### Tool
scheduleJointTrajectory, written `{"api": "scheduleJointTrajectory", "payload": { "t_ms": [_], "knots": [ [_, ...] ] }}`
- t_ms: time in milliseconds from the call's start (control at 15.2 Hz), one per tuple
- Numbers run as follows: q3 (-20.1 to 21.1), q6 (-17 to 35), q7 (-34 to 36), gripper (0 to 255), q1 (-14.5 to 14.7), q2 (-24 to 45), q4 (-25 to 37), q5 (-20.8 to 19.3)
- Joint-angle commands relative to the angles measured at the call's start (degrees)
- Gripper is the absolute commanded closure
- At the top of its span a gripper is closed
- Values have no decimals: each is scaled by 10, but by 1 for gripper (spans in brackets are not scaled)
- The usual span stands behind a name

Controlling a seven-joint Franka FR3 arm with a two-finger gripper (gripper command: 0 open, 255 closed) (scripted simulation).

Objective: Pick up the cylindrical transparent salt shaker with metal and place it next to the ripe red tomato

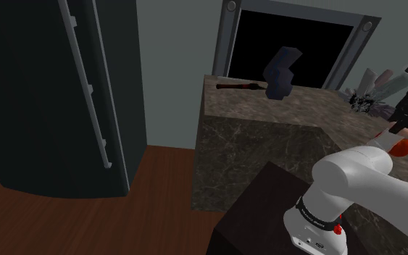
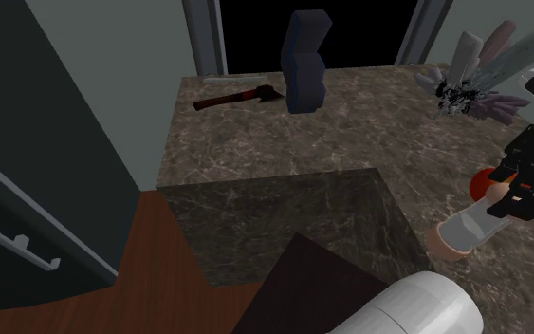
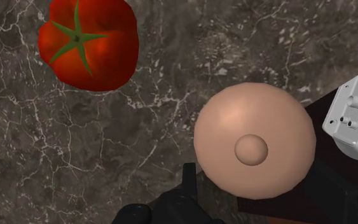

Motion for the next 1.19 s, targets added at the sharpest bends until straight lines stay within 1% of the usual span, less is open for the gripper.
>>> {"api": "scheduleJointTrajectory", "payload": {
  "t_ms": [0, 330, 594, 1122],
  "knots": [
    [0, 0, 0, 0, 0, 0, 0, 0],
    [0, 0, 0, 0, 0, 0, 0, 0],
    [43, -35, -6, 0, 14, 45, 74, 40],
    [43, -35, -6, 0, 14, 45, 74, 40]
  ]
}}
